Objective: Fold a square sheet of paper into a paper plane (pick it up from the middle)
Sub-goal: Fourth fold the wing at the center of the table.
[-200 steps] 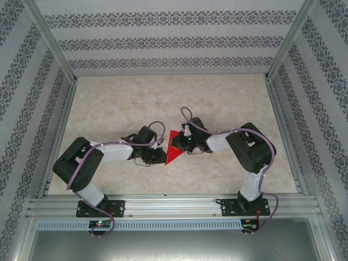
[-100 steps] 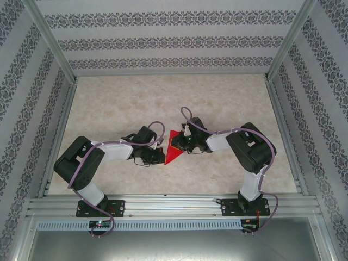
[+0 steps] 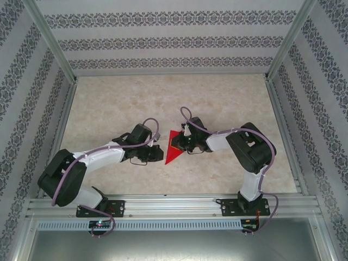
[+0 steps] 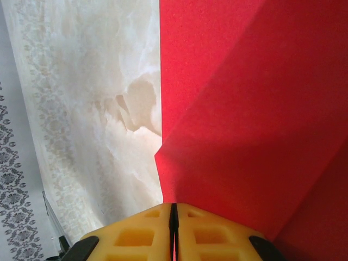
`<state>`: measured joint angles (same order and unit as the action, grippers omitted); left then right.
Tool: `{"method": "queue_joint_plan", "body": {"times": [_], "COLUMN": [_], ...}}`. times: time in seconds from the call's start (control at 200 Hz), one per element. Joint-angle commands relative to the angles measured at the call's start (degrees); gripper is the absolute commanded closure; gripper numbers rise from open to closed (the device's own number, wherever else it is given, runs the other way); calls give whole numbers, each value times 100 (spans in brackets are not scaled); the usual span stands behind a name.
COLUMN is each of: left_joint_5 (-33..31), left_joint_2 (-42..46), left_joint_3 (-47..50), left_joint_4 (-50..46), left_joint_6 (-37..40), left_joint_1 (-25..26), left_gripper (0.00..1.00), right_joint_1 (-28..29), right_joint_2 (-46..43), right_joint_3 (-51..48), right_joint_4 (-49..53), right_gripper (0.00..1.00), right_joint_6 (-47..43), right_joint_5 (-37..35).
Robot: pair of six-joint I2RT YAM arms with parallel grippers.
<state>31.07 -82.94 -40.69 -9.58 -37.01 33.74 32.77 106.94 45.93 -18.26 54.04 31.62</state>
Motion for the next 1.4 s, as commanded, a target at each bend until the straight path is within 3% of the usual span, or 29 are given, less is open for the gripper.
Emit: {"method": "queue_joint_plan", "body": {"times": [0.0,0.405,0.799,1.269,1.394], "left_joint_5": [142,952,314,1348,1284], "left_joint_2": [-306,-1731,-1601,-1477,-1533], "left_joint_3": [-234,-332,106,400,470], "left_joint_4": [454,2221,702,518,228], "left_joint_6": [-332,-1198,-600,-210,-121], "left_joint_1": [-25,-25,-23,36,84], "left_gripper": [88,89,89,85,85], "right_joint_1": [-28,-30,-25,-30,-25], "right_joint_2": [214,252,323,372,361], "right_joint_3": [-77,-94,-49,19,31], "right_joint_4": [581,587,639,767,797], "right_gripper": [88,88,88,88,88], "right_joint_6": [-157,-179,-188,-210,-222], "right_joint_5": [-318,-305,-305,-344,-337]}}
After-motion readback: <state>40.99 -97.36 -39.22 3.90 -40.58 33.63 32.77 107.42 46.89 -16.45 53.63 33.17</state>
